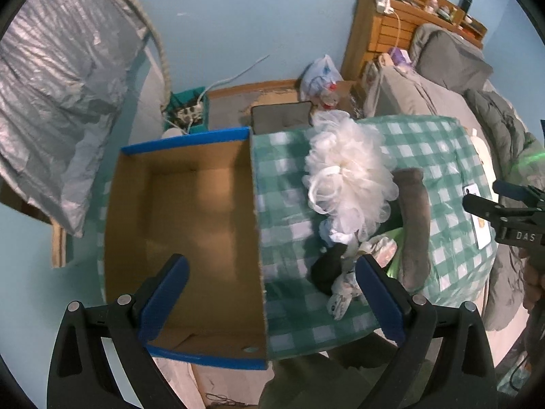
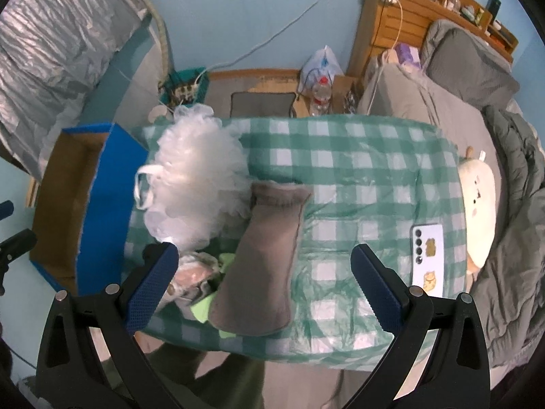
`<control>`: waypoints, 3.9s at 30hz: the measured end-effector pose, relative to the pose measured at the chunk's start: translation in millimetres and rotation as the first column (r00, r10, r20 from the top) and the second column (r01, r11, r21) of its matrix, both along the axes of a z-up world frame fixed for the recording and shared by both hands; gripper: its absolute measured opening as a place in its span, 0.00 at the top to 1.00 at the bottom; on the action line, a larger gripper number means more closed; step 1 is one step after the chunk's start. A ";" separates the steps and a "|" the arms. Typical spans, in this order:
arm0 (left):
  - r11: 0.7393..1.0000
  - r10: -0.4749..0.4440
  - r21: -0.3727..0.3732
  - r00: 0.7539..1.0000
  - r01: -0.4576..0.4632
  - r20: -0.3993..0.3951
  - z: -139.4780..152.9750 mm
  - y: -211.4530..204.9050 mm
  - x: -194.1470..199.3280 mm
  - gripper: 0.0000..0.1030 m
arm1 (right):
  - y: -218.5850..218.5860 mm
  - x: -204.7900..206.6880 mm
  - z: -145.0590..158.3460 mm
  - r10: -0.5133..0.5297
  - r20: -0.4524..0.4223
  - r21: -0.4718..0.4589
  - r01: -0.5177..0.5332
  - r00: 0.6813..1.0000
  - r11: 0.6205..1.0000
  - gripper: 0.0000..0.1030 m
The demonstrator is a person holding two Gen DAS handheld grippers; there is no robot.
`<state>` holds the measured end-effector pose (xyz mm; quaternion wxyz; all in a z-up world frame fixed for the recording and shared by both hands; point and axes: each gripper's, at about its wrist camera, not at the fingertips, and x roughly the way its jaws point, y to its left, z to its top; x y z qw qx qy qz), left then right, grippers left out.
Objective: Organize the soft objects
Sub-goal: 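Grasp the grey fleece sock with the right gripper while the left grasps the white sock bundle, then carry the grey sock and white sock bundle over the cardboard box with both grippers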
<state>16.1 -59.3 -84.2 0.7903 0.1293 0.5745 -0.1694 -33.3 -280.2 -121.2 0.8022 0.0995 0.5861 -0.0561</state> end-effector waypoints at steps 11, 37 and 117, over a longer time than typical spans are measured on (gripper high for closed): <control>0.996 -0.088 0.023 0.995 0.089 -0.041 -44.3 -36.7 -6.3 0.04 | -5.2 0.0 -56.0 0.011 -0.076 0.044 -0.008 0.997 0.999 0.02; 0.953 -0.291 0.051 0.951 0.297 -0.106 -116.5 -83.8 -21.7 0.04 | 13.2 19.4 -138.6 0.060 -0.234 0.064 -0.046 0.970 0.997 0.12; 0.984 -0.170 -0.060 0.985 0.170 0.002 -41.4 -16.8 -16.2 0.65 | 82.7 3.7 7.0 0.203 -0.005 0.043 -0.203 0.979 0.978 0.74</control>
